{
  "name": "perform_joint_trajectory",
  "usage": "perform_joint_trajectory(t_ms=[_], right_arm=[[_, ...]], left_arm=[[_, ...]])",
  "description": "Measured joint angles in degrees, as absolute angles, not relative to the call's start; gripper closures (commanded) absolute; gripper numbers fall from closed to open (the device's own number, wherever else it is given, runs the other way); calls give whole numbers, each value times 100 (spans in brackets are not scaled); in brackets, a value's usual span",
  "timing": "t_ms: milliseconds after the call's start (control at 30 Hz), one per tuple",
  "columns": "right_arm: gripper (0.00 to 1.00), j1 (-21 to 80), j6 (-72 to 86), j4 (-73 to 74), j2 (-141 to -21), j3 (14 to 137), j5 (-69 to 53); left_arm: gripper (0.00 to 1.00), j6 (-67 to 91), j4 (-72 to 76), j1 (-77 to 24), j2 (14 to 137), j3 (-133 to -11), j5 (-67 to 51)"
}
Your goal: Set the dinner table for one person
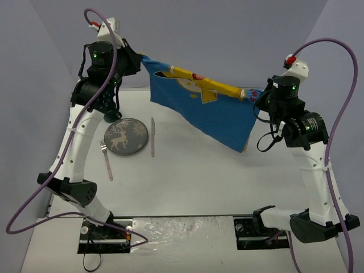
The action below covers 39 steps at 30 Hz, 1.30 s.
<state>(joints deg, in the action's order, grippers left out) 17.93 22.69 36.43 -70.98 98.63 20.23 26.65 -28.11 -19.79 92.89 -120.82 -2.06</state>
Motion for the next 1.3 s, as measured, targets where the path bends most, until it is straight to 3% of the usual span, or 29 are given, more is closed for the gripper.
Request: perform_joint_trajectory(t_ms=[333,700,867,933,1167,1233,1300], right_arm=[[100,1494,2239,4227,-7439,10130,1116],[100,192,1998,4293,-9102,10999,611],[100,-148,1792,3796,-9208,11471,713],[100,-199,1686,3400,-8913,11117,771],[100,-153,1490,2335,-7022,8310,645],[98,-140,1571,2121,-6570,7342,552],[89,-112,1757,2080,-6257,6347,386]], left_arm=[[100,2729,-3150,-1942,9526,-12374,-150],[100,3072,-3240,-1935,12259,-14710,-1091],[100,3489,-2264,-1917,13103,-15107,-2083],[100,3529,-1593,-1910,13000,-14604,-2451],[100,3534,914,-1815,11145,-10194,-2994],[100,3550,1483,-1771,10740,-9046,-3000],[100,3563,1874,-1742,10446,-7861,-3003]])
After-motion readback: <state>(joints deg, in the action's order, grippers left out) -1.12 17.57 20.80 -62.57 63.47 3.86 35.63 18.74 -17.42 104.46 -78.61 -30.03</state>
